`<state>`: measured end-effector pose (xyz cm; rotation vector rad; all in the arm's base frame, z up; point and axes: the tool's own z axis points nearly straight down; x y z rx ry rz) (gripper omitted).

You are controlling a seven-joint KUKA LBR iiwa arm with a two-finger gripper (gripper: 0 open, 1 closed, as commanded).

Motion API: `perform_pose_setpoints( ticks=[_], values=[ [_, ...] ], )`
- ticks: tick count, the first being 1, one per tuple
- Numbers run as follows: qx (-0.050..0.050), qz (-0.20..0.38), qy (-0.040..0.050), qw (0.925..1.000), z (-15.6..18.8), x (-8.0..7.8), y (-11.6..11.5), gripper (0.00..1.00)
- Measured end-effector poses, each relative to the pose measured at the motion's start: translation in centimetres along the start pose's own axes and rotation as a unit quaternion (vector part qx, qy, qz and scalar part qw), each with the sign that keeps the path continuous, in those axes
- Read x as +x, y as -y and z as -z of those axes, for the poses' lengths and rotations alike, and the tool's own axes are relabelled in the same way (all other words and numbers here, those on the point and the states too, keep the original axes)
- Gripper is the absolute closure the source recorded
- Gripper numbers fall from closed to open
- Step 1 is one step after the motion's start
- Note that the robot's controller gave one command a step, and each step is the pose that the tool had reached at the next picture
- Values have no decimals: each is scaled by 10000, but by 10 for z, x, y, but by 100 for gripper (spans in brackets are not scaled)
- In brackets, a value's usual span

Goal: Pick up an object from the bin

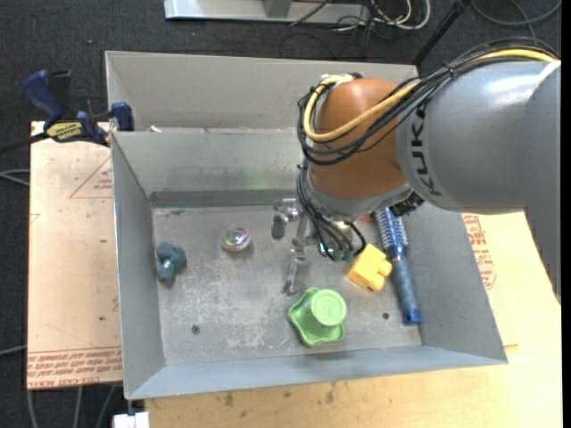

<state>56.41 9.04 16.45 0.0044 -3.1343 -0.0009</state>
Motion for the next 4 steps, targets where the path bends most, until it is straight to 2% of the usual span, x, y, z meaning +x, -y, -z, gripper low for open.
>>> perform_pose_setpoints(
  ticks=[1, 2, 3, 4],
  values=[
    [-22, 433, 76, 9990, 37, -26, -73, 0],
    [-1, 134, 0, 9999, -25, 20, -108, 0],
    [1, 1503, 48, 9886, -91, -10, -139, 0],
    [10, 1717, 62, 9851, -94, -41, -161, 0]
  ],
)
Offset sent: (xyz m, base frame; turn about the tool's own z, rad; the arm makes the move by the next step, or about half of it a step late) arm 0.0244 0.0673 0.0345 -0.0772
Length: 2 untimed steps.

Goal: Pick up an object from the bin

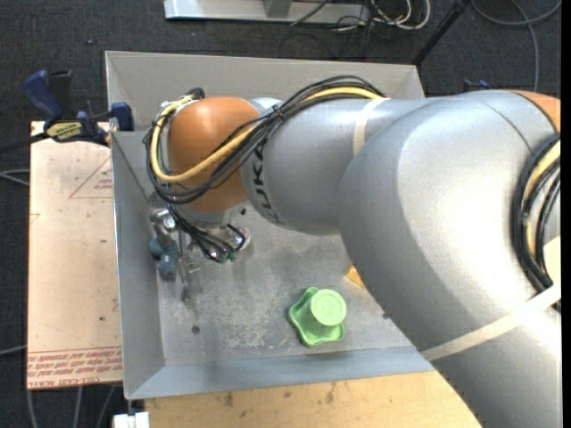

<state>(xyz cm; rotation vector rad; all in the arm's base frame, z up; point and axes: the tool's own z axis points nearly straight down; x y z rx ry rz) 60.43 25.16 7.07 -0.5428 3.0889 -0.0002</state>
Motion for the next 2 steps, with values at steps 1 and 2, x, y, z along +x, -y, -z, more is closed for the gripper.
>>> perform_pose_setpoints(
  ticks=[1, 2],
  values=[
    [-13, -2, -3, 10000, 1, 1, -1, 100],
    [-7, 551, 40, 9985, 158, 9, 14, 100]
  ],
)
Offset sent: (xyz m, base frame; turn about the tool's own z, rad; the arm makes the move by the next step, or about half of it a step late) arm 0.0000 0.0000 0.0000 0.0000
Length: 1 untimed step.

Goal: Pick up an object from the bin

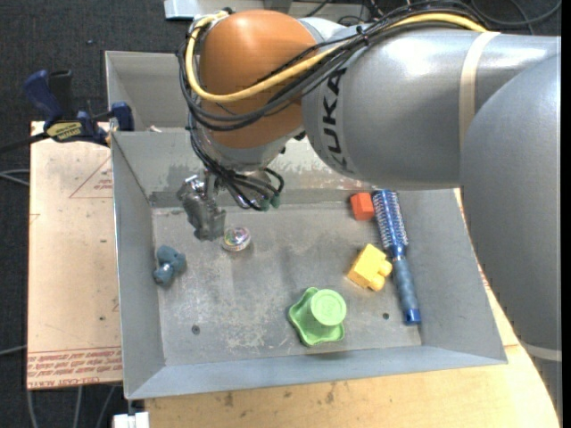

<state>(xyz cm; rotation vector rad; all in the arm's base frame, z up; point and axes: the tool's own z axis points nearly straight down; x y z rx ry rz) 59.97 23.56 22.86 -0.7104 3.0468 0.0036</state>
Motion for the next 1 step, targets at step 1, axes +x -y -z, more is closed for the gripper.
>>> perform_pose_setpoints(
  ticks=[1],
  values=[
    [-9, 0, -44, 10000, -6, 2, 0, 0]
  ],
)
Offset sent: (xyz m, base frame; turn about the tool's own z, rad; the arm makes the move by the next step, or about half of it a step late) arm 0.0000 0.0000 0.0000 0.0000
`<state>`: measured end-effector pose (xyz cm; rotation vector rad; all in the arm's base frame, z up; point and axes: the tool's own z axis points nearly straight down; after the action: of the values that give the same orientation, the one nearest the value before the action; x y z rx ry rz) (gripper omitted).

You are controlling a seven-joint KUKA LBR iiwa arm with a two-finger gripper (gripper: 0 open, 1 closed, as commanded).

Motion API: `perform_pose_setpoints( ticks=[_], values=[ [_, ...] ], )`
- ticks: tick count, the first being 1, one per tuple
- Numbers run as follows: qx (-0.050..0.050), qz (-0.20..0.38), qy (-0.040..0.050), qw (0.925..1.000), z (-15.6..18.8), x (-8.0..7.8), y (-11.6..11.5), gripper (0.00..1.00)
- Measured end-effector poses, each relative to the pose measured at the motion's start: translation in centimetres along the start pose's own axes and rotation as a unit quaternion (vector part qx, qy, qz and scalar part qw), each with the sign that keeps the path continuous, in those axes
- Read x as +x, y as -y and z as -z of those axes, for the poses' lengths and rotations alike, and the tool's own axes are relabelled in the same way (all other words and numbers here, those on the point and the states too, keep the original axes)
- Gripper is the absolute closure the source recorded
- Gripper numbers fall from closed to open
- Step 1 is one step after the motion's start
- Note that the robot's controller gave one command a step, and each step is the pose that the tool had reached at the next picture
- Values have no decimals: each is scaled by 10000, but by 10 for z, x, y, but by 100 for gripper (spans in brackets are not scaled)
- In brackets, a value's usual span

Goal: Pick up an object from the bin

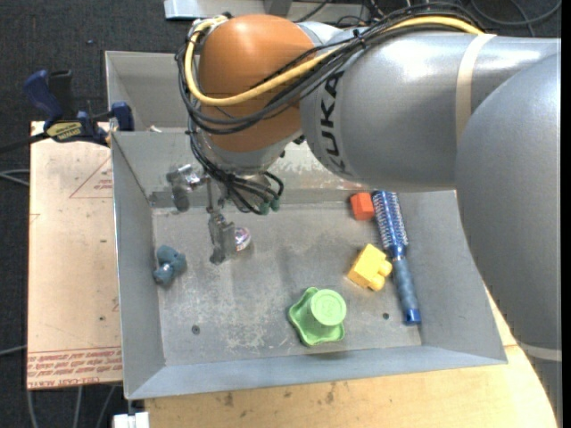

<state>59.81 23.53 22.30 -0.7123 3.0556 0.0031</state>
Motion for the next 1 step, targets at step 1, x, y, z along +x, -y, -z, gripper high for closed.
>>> perform_pose_setpoints(
  ticks=[1],
  values=[
    [-10, 309, -54, 9995, -96, 8, -23, 0]
  ],
)
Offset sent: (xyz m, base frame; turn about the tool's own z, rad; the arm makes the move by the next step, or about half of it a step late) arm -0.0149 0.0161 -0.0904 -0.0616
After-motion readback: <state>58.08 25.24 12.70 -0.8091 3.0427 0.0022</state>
